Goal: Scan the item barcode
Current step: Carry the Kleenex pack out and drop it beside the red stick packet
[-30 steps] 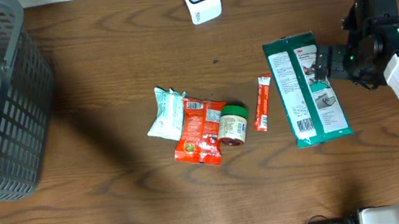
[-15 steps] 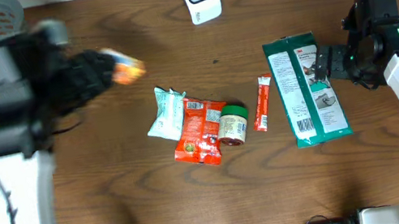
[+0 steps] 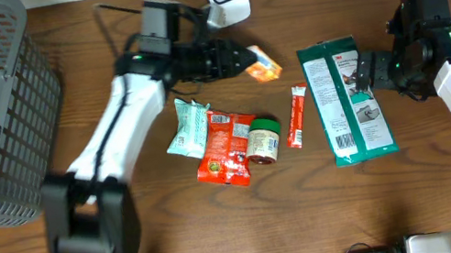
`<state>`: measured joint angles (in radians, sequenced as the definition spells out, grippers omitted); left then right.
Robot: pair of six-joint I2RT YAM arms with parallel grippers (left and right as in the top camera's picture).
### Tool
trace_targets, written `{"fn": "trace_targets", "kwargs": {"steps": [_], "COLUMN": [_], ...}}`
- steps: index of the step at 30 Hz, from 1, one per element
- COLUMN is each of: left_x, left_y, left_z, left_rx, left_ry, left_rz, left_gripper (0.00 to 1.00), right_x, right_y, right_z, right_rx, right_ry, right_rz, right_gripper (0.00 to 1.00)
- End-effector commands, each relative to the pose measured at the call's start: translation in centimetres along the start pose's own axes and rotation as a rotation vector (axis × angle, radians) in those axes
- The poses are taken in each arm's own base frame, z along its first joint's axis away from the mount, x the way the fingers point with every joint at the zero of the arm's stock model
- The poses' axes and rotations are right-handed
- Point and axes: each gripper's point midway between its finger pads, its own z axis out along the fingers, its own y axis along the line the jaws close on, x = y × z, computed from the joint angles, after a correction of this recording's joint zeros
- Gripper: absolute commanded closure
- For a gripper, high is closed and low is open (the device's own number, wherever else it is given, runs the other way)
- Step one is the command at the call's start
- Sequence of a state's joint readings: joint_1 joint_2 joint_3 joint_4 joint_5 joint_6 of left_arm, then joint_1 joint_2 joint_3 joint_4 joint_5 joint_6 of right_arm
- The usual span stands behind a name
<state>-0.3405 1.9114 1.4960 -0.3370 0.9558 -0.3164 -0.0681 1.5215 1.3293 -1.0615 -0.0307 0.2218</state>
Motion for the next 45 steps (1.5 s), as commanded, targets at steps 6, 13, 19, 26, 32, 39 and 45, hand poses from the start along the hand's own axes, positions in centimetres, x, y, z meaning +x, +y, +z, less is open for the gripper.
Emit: {"fn": "trace_targets", "kwargs": {"steps": [6,13,19,26,32,39,45], "left_x": [2.2,2.8,2.9,0.9,2.3,2.1,3.5], "left_y": [2.7,5.5,6.0,4.4,5.3,8.4,10.7], "left_z": [6.1,8.0,8.2,6.8,6.0,-3.8,-10.1], "left_rx": [0.165,0.156,0.152,0.043,-0.278,-1.0,-1.137], "left_ry": [0.101,0.102,0.105,0.049,0.073,0.118,0.163], "left_rz": [0.009,0.04,0.022,0.052,0.161,0.188,0.039], "left_gripper": [0.46,0.46,0.45,0.36,0.36,0.27,0.27], "right_x": [0.1,0.1,0.1,0.1,0.1,0.1,0.1], "right_y": [0.0,0.0,0.0,0.0,0.0,0.0,0.0], "right_z": [0.2,0.2,0.2,0.2,0.2,0.2,0.2], "right_rx": [-0.002,-0.002,-0.002,-0.002,-0.002,-0.002,-0.002], "right_ry": [0.008,0.008,0.008,0.007,0.007,0.007,0.008], "right_rz": [-0.011,-0.011,-0.011,-0.011,-0.011,-0.011,-0.011], "right_gripper": [0.01,0.01,0.01,0.01,0.01,0.01,0.01]}}
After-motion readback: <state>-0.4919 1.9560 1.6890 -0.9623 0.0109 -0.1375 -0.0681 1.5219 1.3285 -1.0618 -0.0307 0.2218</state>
